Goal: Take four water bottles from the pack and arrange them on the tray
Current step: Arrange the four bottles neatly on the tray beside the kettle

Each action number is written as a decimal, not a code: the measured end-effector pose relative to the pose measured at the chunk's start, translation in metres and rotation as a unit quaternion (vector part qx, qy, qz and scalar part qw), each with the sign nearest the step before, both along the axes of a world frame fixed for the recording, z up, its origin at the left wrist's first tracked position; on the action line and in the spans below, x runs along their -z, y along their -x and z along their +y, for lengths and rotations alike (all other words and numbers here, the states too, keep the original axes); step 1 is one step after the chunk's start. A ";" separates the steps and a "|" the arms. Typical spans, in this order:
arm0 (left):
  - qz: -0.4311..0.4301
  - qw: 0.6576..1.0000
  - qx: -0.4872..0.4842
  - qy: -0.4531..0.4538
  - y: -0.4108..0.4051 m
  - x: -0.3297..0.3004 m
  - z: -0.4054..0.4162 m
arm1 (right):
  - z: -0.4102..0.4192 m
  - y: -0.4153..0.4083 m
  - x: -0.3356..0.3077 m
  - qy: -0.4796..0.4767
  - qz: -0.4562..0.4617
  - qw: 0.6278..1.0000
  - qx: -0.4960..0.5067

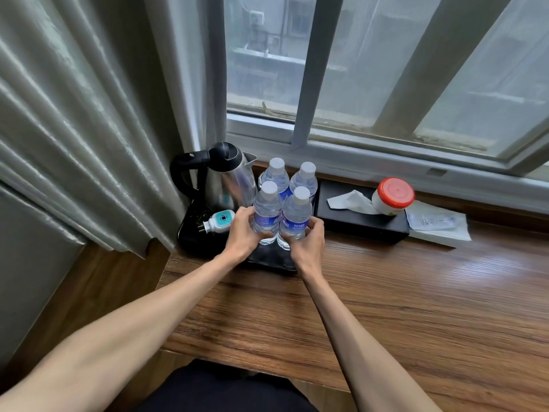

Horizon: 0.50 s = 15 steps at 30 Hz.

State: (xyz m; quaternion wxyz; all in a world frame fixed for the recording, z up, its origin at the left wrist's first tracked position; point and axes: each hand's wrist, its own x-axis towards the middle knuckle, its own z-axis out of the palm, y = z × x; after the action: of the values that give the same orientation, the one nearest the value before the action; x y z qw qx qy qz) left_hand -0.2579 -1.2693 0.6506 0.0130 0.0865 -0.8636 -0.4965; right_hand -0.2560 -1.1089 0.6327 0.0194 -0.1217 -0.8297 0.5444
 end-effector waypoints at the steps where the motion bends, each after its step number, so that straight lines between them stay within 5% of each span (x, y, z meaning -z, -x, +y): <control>1: -0.004 1.000 0.001 0.001 0.001 -0.001 0.000 | 0.000 0.000 0.001 0.002 -0.005 1.000 0.002; 15: -0.028 0.999 0.010 -0.036 -0.001 -0.001 -0.006 | 0.007 -0.001 -0.002 -0.035 0.005 0.999 -0.041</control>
State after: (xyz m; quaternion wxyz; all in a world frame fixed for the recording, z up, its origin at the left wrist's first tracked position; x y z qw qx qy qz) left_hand -0.2573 -1.2754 0.6517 -0.0189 0.0923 -0.8462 -0.5245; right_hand -0.2547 -1.1021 0.6343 0.0057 -0.0840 -0.8523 0.5162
